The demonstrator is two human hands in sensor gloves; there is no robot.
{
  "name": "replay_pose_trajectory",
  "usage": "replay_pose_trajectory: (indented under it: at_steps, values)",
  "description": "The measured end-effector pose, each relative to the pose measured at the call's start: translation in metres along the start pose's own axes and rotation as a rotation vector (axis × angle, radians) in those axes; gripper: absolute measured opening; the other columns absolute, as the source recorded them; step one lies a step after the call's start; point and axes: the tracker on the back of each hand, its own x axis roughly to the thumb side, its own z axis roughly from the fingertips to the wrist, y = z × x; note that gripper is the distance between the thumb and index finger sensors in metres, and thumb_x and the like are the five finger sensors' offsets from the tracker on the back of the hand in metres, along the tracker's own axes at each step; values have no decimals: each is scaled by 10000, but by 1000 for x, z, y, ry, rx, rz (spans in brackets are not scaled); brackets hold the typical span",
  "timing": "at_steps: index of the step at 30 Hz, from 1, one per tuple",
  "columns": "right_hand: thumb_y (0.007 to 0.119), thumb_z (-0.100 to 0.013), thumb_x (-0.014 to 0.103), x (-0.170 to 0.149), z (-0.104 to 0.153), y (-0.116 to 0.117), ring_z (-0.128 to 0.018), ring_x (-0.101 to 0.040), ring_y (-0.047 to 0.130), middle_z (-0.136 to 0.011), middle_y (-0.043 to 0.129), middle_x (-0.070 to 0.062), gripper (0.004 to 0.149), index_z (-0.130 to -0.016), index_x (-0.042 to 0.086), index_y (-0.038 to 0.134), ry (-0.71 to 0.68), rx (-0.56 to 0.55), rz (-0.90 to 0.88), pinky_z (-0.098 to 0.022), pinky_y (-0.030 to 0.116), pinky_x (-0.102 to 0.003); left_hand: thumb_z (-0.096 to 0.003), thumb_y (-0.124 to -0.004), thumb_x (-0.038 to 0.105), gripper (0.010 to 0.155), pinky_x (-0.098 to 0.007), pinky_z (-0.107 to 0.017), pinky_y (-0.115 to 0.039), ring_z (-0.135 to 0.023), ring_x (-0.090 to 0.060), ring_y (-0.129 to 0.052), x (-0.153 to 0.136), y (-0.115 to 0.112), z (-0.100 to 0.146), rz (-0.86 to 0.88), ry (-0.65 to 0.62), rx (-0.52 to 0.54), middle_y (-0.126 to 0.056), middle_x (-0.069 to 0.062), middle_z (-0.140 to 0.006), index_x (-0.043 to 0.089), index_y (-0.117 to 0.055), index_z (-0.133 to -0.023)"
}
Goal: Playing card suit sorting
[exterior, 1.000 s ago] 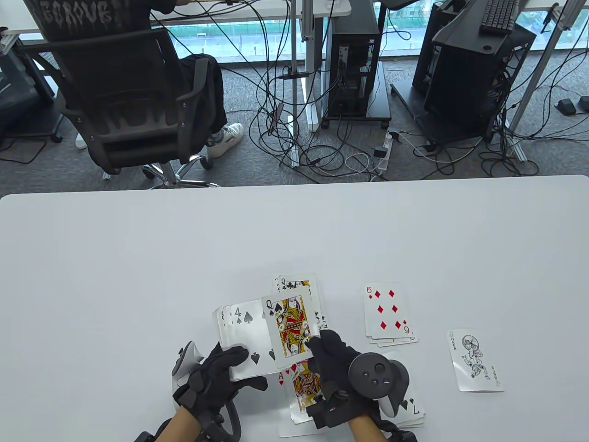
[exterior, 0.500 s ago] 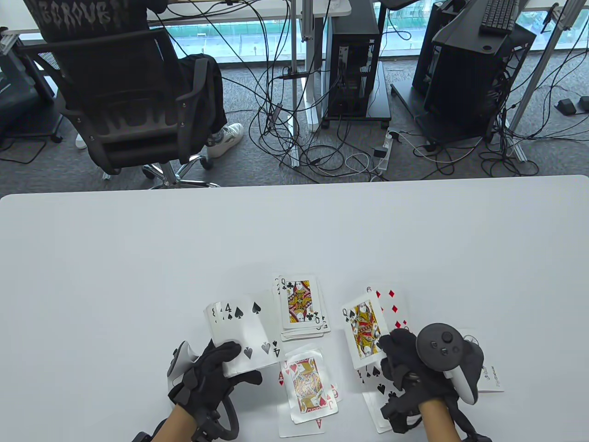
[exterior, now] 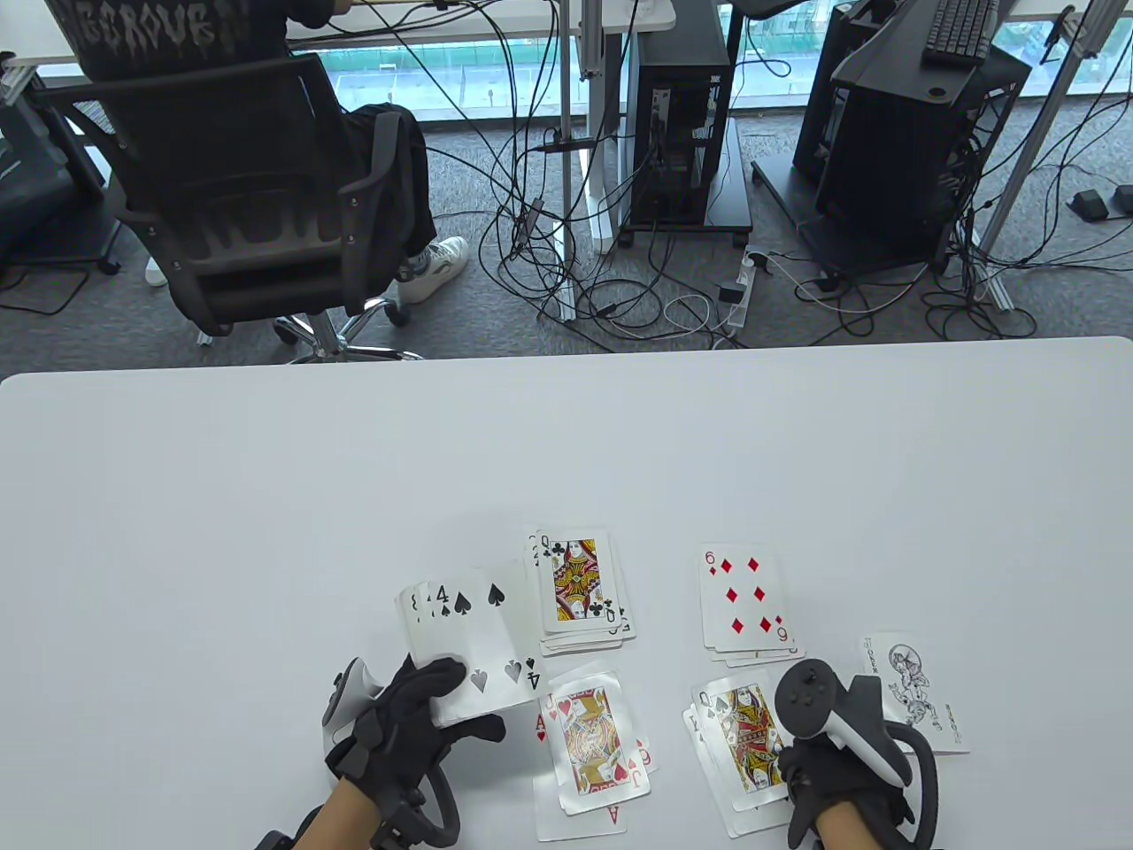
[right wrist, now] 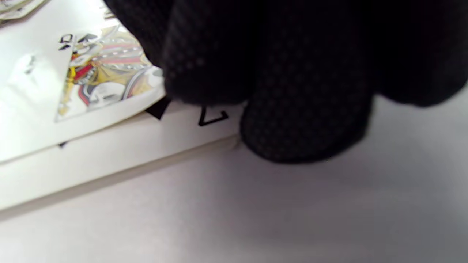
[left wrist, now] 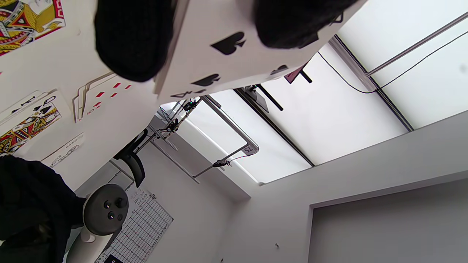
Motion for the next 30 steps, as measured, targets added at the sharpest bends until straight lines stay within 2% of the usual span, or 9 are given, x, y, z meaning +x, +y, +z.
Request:
replay_pose_trajectory:
  at_steps: [6, 12, 16, 20, 23, 26, 30]
  values:
    - [696, -504, 256, 12, 2, 2, -239, -279, 1002, -314, 947, -88, 472, -677, -178, 763, 32, 17, 159, -224, 865, -477, -610, -695, 404, 507, -400, -538, -844, -981, -259, -760, 0, -2, 0, -2, 7, 2, -601, 73, -1107, 367, -453, -1054]
    - [706, -504, 271, 19, 4, 0, -273, -301, 999, -343, 947, -103, 483, -705, -164, 761, 59, 6, 240, -249, 856, -495, -610, -694, 404, 508, -401, -538, -843, -981, -261, -758, 0, -3, 0, -2, 12, 4, -599, 70, -1108, 365, -451, -1055]
    - [727, -507, 310, 29, 7, -20, -308, -308, 994, -378, 942, -109, 524, -736, -162, 739, 38, -4, 232, -275, 851, -499, -610, -693, 405, 508, -401, -538, -843, -981, -262, -759, 0, -4, 0, -3, 17, 5, -599, 70, -1108, 365, -452, -1054]
    - [723, -510, 308, 56, 22, -47, -323, -323, 991, -393, 942, -123, 535, -750, -171, 729, -135, -157, 78, -281, 847, -509, -610, -693, 405, 509, -401, -538, -843, -981, -262, -759, -1, -4, 0, -5, 25, 8, -600, 70, -1108, 365, -451, -1055]
    - [699, -523, 312, 85, 34, -61, -310, -326, 993, -386, 945, -126, 541, -751, -177, 732, -329, -347, -111, -269, 848, -508, -610, -694, 404, 508, -401, -539, -843, -982, -261, -758, -1, -5, 0, -4, 30, 10, -598, 69, -1109, 365, -451, -1055]
    - [669, -536, 318, 111, 40, -63, -308, -318, 993, -382, 945, -120, 541, -754, -173, 730, -466, -482, -273, -266, 851, -501, -610, -693, 405, 509, -402, -538, -843, -982, -262, -757, -1, -5, 0, -3, 28, 8, -598, 68, -1109, 365, -450, -1055]
    - [643, -544, 329, 139, 43, -52, -338, -323, 992, -414, 944, -122, 546, -775, -161, 718, -594, -634, -439, -286, 851, -503, -610, -693, 406, 508, -402, -538, -843, -980, -264, -759, -2, -4, 0, -3, 33, 5, -600, 69, -1108, 364, -452, -1055]
